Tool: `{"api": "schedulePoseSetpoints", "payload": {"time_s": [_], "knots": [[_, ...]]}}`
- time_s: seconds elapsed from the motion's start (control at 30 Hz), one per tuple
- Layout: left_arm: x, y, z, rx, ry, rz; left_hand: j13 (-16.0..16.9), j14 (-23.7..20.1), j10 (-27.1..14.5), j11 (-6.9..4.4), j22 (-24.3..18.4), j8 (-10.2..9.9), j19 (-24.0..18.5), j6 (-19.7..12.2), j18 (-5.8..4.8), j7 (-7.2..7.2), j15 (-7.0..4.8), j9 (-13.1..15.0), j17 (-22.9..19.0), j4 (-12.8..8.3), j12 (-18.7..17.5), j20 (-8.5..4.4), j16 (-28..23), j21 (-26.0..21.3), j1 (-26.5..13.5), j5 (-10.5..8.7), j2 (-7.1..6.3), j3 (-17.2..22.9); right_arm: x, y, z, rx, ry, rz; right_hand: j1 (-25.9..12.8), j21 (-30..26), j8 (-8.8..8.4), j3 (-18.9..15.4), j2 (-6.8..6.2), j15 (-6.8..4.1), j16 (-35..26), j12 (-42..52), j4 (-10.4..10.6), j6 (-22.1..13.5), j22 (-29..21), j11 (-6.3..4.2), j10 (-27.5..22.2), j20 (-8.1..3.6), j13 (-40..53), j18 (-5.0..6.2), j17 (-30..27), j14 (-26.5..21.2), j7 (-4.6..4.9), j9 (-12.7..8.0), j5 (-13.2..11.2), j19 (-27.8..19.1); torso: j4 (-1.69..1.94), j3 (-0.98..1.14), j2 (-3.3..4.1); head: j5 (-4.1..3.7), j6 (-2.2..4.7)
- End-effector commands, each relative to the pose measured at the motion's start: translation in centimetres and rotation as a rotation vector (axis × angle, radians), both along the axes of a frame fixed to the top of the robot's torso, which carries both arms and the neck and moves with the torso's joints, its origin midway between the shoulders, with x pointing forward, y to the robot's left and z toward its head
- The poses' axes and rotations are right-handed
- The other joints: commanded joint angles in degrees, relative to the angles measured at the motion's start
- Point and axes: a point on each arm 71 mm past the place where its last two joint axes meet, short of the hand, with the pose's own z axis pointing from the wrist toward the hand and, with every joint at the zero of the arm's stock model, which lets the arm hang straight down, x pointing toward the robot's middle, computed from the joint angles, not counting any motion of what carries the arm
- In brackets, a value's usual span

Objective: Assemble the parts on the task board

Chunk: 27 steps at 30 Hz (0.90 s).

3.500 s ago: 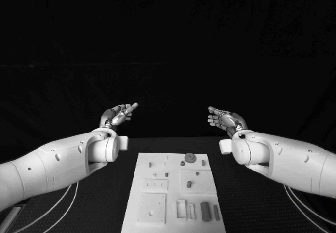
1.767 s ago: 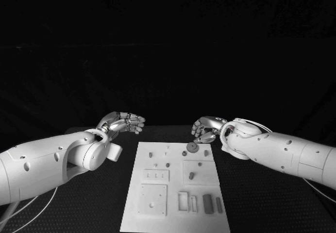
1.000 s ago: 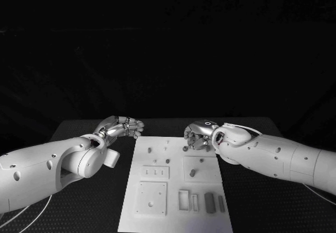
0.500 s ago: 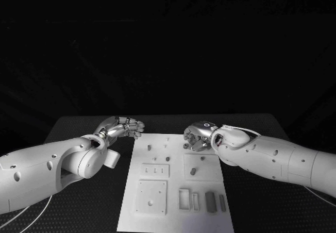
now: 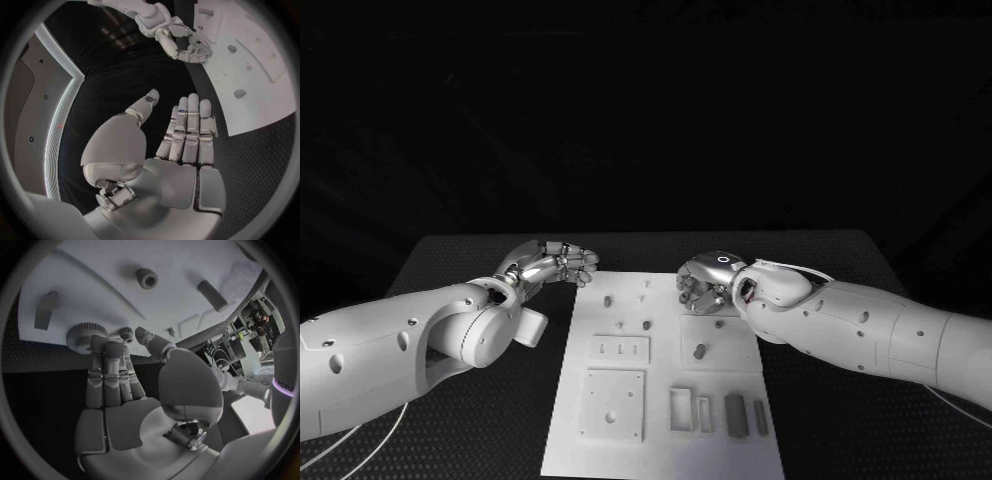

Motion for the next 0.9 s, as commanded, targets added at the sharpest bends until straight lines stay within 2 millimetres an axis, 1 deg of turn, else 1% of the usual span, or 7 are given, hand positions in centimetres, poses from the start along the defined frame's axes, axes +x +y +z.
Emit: {"api": "schedulePoseSetpoints", "payload": {"time_s": [0.03, 0.23, 0.43, 0.5, 0.63, 0.83, 0.9], "knots": [[-0.06, -0.32, 0.15, -0.007, -0.007, -0.023, -0.03, 0.22, -0.48, -0.08, 1.15, -0.26, -0.45, -0.38, 0.79, -0.08, 0.06, 0.06, 0.10, -0.13, -0.36, 0.06, -0.38, 0.31, -0.35, -0.27, -0.17, 0.10, -0.02, 0.16, -0.10, -0.015, -0.008, 0.006, 0.10, 0.39, -0.17, 0.44, -0.36, -0.02, 0.27, -0.14, 0.13, 0.49, 0.69, -0.26, 0.33, -0.29, -0.03, 1.54, 0.11, -0.26, 0.06, 0.07, -0.30, -0.01, 0.07, -0.02, 0.40, 0.00, 0.08], [-0.02, -0.48, 0.15, -0.011, -0.006, -0.025, -0.02, 0.21, -0.48, -0.08, 1.14, -0.26, -0.46, -0.38, 0.79, -0.07, 0.06, 0.07, 0.15, -0.07, -0.40, 0.06, -0.41, 0.34, -0.47, -0.26, -0.09, 0.14, -0.04, 0.27, -0.37, -0.026, -0.006, 0.005, -0.05, 0.65, -0.11, 0.64, -0.15, -0.09, 0.67, -0.10, 0.41, 0.64, 0.90, -0.33, 0.53, -0.36, 0.00, 1.54, 0.18, -0.37, 0.05, 0.11, -0.31, 0.02, 0.07, -0.04, 0.54, -0.02, -0.04], [0.03, -0.47, 0.11, -0.013, -0.002, -0.027, -0.02, 0.21, -0.47, -0.09, 1.13, -0.27, -0.47, -0.38, 0.79, -0.07, 0.06, 0.07, 0.16, -0.07, -0.41, 0.06, -0.42, 0.34, -0.49, -0.26, -0.06, 0.16, 0.07, -0.08, -0.73, -0.050, 0.004, -0.009, 0.11, 0.90, -0.01, 0.90, 0.07, -0.26, 0.99, 0.13, 0.45, 0.84, 1.04, -0.51, 1.04, -0.47, 0.17, 1.54, 0.27, -0.36, -0.02, 0.16, -0.33, 0.14, 0.30, -0.11, 0.80, -0.24, -0.18], [0.02, -0.37, 0.11, -0.012, -0.001, -0.024, -0.02, 0.21, -0.47, -0.09, 1.13, -0.27, -0.47, -0.38, 0.79, -0.07, 0.06, 0.08, 0.16, -0.06, -0.41, 0.06, -0.42, 0.34, -0.50, -0.26, -0.06, 0.17, 0.06, -0.16, -0.81, -0.053, 0.004, -0.011, 0.15, 1.02, 0.05, 0.97, 0.08, -0.32, 1.13, 0.17, 0.45, 0.95, 1.10, -0.57, 1.16, -0.52, 0.23, 1.54, 0.32, -0.37, -0.04, 0.18, -0.34, 0.19, 0.21, -0.08, 0.81, -0.21, -0.14], [0.07, -0.21, 0.10, -0.011, -0.002, -0.020, 0.01, 0.53, -0.48, -0.09, 1.15, -0.31, -0.26, -0.45, 0.88, -0.02, -0.07, 0.11, 0.37, -0.01, -0.51, -0.03, -0.30, 0.55, -0.71, -0.26, 0.03, 0.28, -0.12, 0.14, -0.92, -0.057, 0.001, -0.001, 0.56, 1.98, 0.61, 1.46, 0.25, -1.00, 1.54, 0.83, 0.20, 2.06, 1.34, -1.24, 2.59, -0.90, 0.96, 1.54, 0.42, -0.81, -0.07, 0.46, -0.34, 0.69, 0.12, -0.07, 0.87, 0.02, -0.26], [0.06, -0.29, 0.10, -0.012, -0.001, -0.023, 0.02, 0.56, -0.46, -0.11, 1.15, -0.31, -0.24, -0.44, 0.88, -0.03, -0.08, 0.12, 0.40, -0.02, -0.52, -0.05, -0.30, 0.58, -0.74, -0.26, 0.02, 0.29, -0.18, 0.31, -0.83, -0.055, -0.013, 0.005, 0.95, 3.32, 1.77, 2.40, 0.83, -1.92, 2.51, 2.11, -0.11, 4.27, 1.35, -2.22, 5.23, -1.26, 2.71, 1.54, 0.61, -0.75, -1.02, 1.18, -0.46, 0.86, 0.19, -0.05, 0.90, -0.13, -0.36], [0.07, -0.31, 0.10, -0.012, -0.001, -0.023, 0.02, 0.56, -0.46, -0.12, 1.15, -0.30, -0.24, -0.44, 0.88, -0.03, -0.08, 0.12, 0.41, -0.02, -0.52, -0.05, -0.30, 0.59, -0.75, -0.26, 0.03, 0.30, -0.19, 0.32, -0.78, -0.058, -0.023, 0.005, 0.80, 3.96, 2.44, 2.73, 1.04, -2.45, 2.94, 2.78, 0.05, 5.43, 1.37, -2.75, 6.50, -1.45, 3.52, 1.54, 0.75, -0.70, -1.57, 1.64, -0.49, 1.08, 0.19, -0.05, 0.94, -0.07, -0.37]]}}
